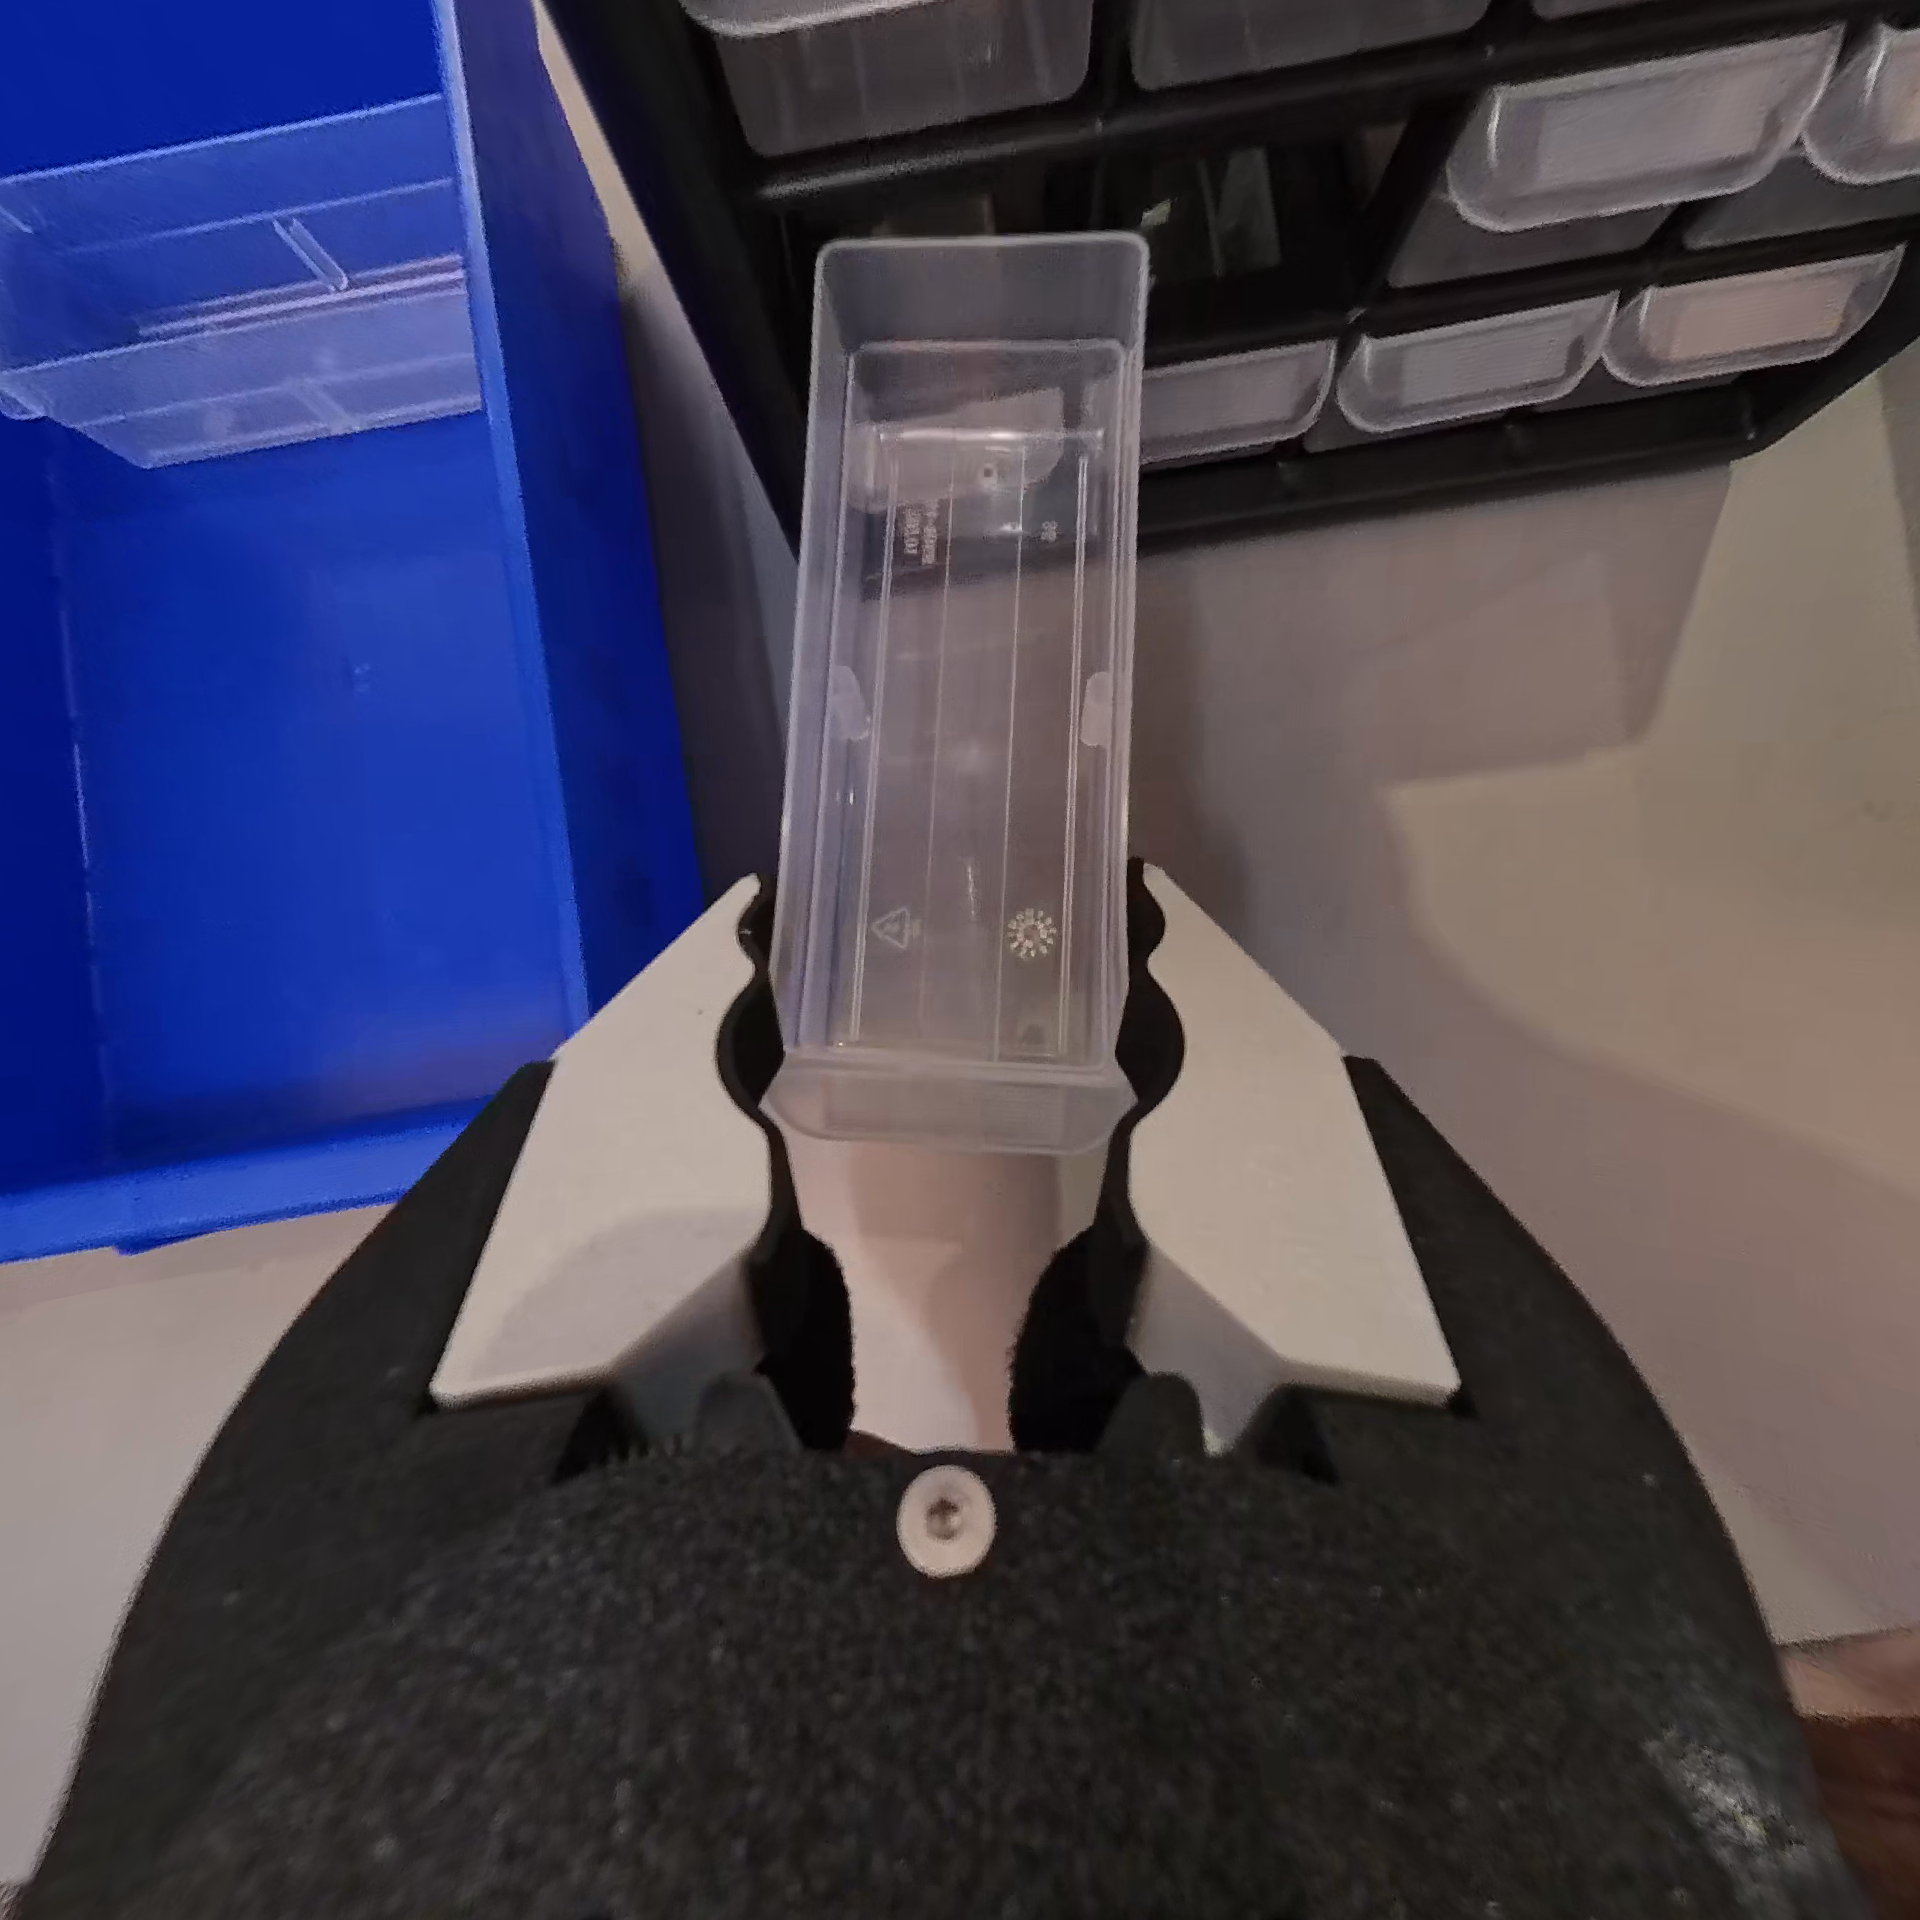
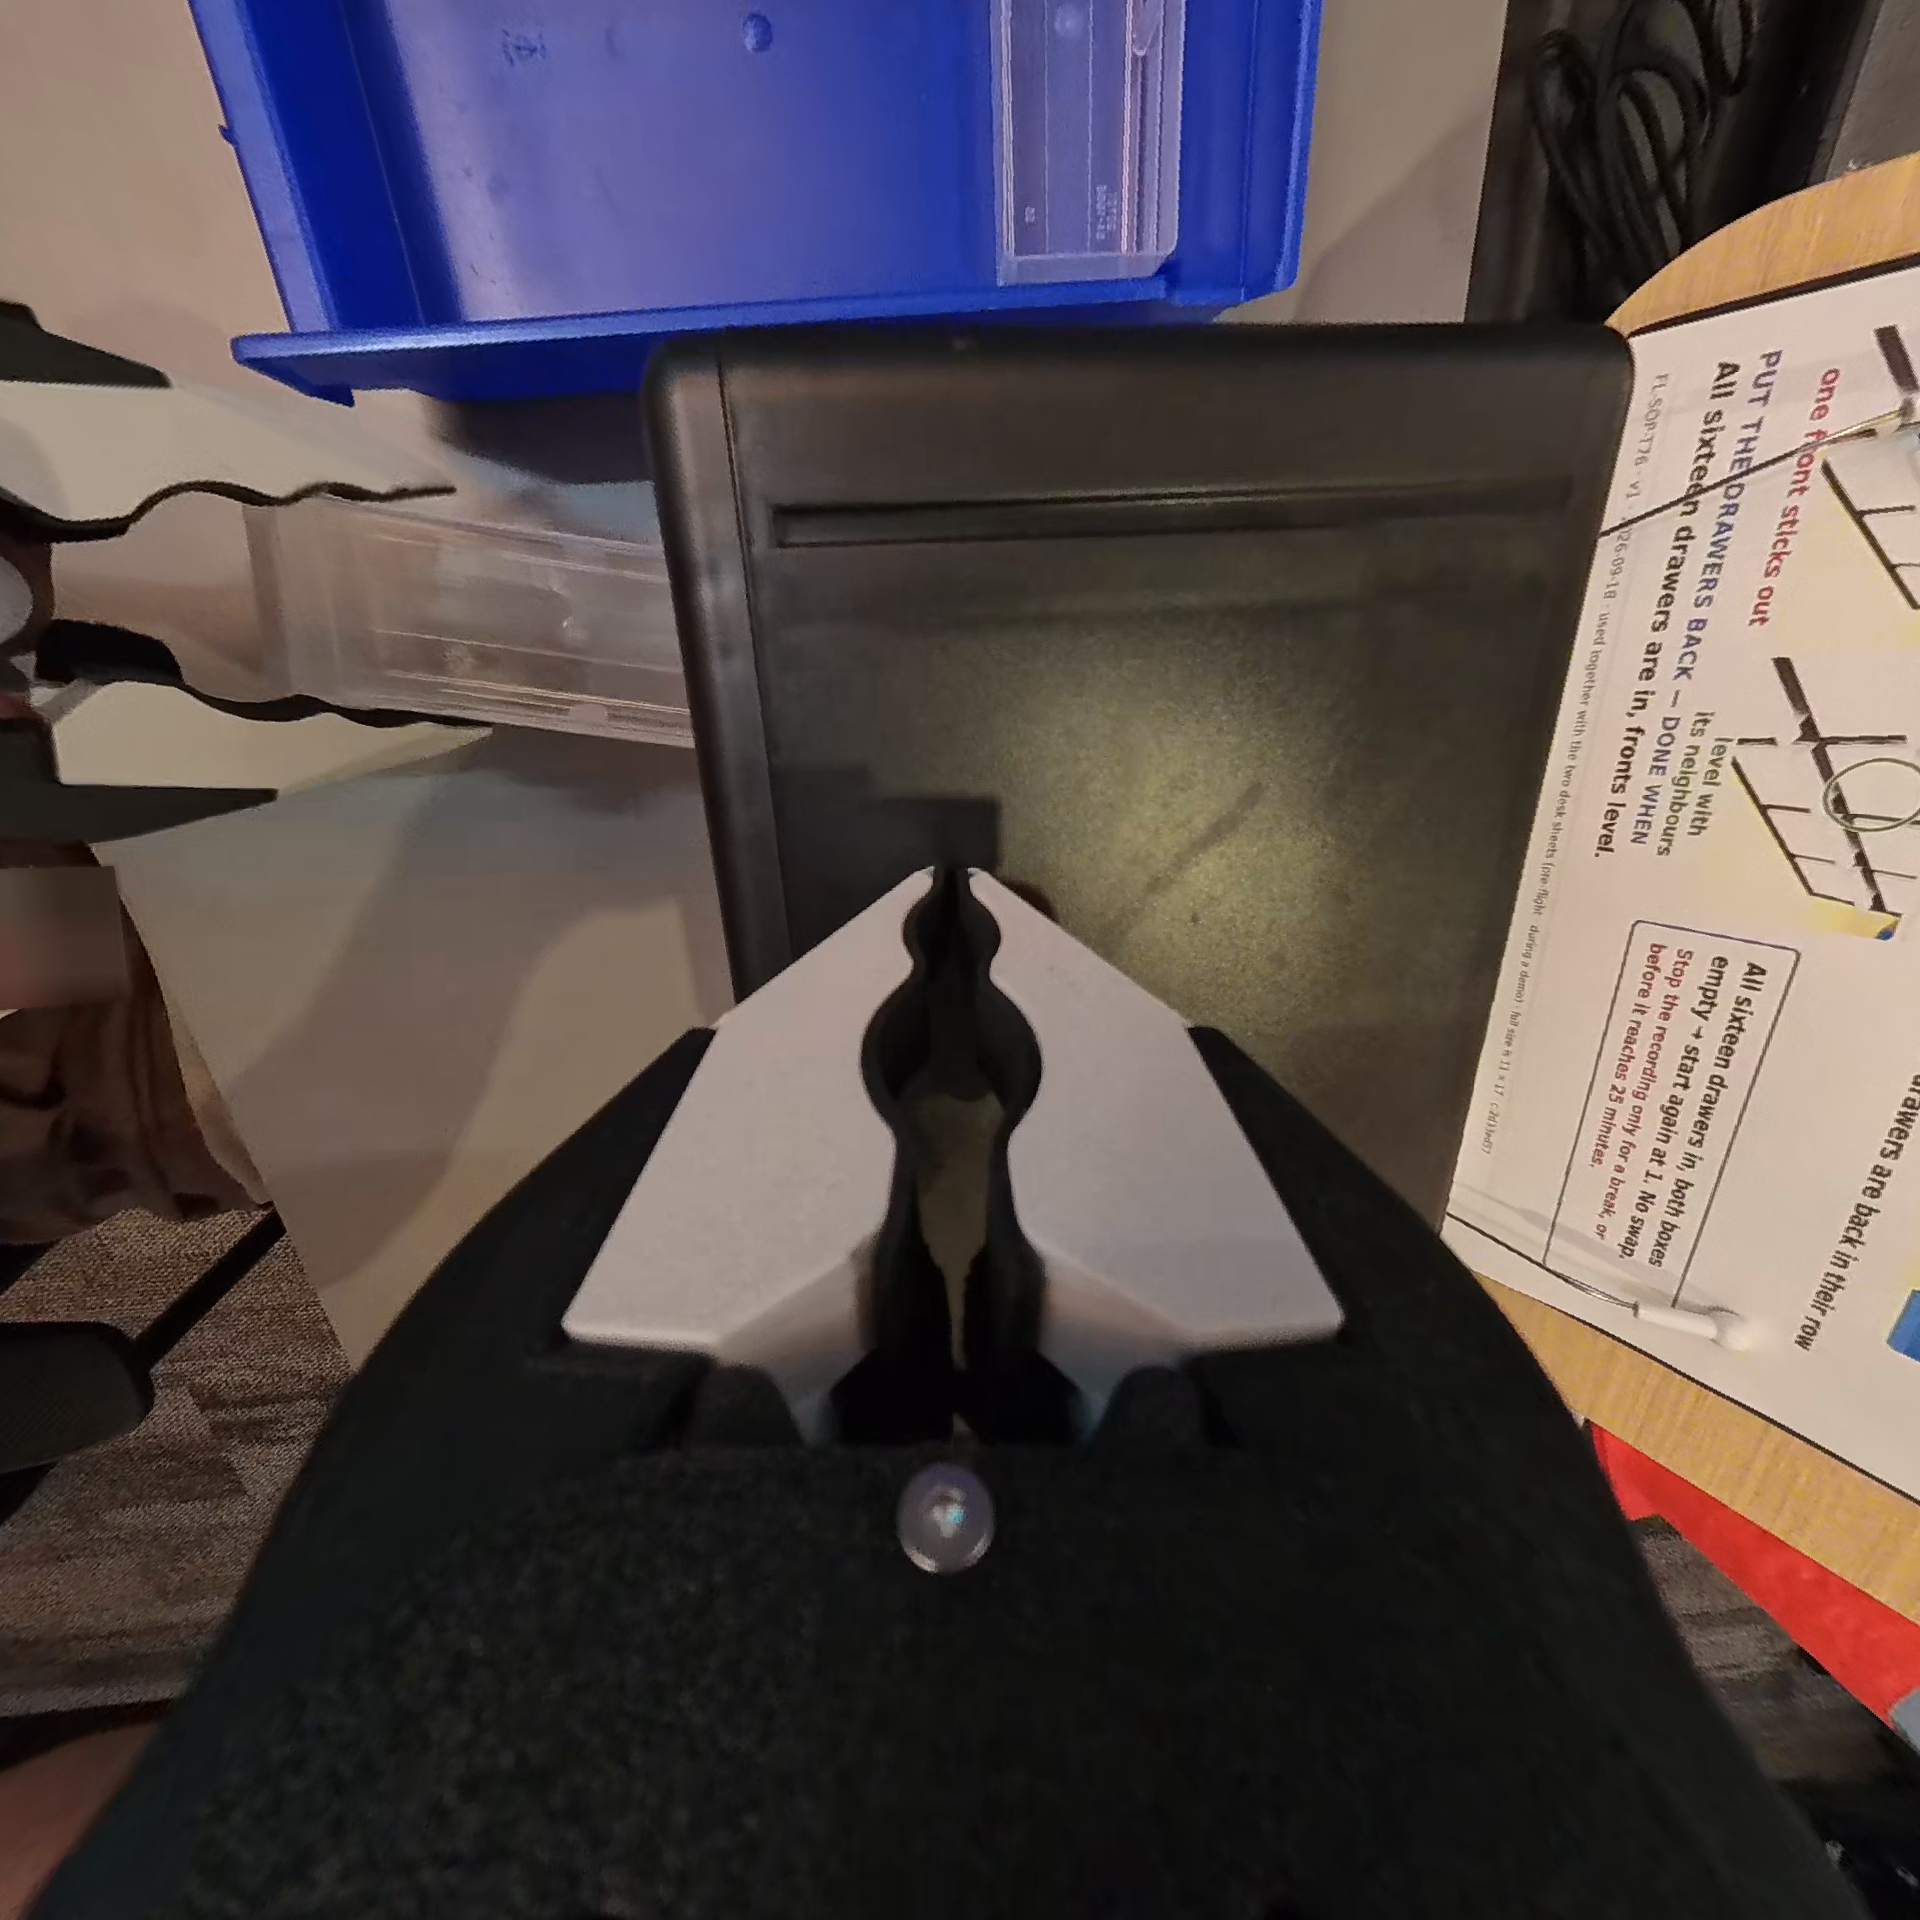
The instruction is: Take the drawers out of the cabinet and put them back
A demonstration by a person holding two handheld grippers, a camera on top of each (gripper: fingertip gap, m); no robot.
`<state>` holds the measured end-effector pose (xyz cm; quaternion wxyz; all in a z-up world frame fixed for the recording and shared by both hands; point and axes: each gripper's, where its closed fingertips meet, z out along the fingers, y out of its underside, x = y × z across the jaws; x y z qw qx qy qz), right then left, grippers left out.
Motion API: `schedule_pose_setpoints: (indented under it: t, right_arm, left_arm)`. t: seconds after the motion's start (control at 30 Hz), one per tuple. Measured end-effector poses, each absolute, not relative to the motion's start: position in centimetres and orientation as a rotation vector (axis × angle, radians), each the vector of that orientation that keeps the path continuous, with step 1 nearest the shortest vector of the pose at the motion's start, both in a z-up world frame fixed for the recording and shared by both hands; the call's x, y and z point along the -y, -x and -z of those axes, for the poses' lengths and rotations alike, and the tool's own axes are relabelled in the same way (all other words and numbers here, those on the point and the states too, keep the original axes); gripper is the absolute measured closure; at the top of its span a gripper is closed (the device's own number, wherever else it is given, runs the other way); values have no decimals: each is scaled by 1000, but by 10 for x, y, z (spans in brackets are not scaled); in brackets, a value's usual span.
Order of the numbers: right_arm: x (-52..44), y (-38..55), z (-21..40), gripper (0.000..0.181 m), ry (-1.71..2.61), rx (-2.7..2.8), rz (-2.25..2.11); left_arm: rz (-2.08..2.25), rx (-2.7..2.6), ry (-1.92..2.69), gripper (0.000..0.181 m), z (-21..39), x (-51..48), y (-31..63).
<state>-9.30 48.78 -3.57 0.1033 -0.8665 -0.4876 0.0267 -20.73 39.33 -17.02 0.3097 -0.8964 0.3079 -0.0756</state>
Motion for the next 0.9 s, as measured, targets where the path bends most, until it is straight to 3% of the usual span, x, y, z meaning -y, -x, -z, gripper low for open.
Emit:
schedule_pose_setpoints:
  t: [0.9]
  right_arm:
    - [-488,93,36,181,2577,1420,-79]
  left_arm:
    - [182,-608,2259,116,174,-437,177]
